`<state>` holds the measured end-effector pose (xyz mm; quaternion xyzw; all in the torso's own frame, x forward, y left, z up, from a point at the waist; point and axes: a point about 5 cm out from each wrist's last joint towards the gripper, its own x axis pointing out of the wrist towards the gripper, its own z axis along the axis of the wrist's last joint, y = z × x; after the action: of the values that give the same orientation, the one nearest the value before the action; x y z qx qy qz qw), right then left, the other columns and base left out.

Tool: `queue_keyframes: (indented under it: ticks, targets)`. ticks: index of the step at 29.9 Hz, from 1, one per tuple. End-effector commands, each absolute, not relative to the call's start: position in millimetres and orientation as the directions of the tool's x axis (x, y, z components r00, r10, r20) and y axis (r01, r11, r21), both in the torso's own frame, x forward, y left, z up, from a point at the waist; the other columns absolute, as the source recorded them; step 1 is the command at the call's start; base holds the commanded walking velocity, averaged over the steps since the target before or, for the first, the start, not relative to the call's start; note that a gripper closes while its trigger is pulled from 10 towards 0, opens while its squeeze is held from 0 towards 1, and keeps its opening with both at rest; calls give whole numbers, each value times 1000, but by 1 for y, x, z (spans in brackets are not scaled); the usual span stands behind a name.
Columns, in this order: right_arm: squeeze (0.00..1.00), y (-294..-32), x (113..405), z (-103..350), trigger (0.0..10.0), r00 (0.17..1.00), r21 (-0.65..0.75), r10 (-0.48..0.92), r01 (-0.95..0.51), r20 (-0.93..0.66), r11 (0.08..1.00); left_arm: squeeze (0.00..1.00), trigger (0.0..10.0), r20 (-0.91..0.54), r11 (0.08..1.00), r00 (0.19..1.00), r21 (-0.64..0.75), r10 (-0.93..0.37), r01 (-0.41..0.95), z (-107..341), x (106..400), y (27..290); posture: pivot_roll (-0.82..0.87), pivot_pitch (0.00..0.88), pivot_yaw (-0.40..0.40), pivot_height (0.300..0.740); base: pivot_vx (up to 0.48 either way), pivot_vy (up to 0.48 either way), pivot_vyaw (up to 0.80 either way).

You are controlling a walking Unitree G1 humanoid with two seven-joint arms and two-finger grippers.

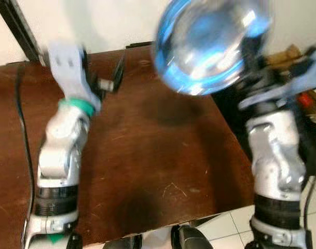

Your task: Setting the table

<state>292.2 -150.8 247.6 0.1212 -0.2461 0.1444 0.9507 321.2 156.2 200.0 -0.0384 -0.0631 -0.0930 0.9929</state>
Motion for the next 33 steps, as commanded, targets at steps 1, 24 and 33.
queue_keyframes:
  ticks: [1,24,33]
  targets:
    - [0,-142,284,238,10000,843,154,241,-352,481,923,0,10000,21,978,983,-94,-183,184,178,318,155,4,0,47,740,0,0,0]
    - [0,-178,288,180,10000,957,88,-62,39,283,995,0,10000,137,971,979,204,-151,121,194,320,155,-6,0,45,740,0,0,0]
    - [0,-192,284,183,10000,950,65,-88,72,299,995,0,10000,134,964,974,218,-183,151,194,322,149,-13,0,54,740,0,0,0]
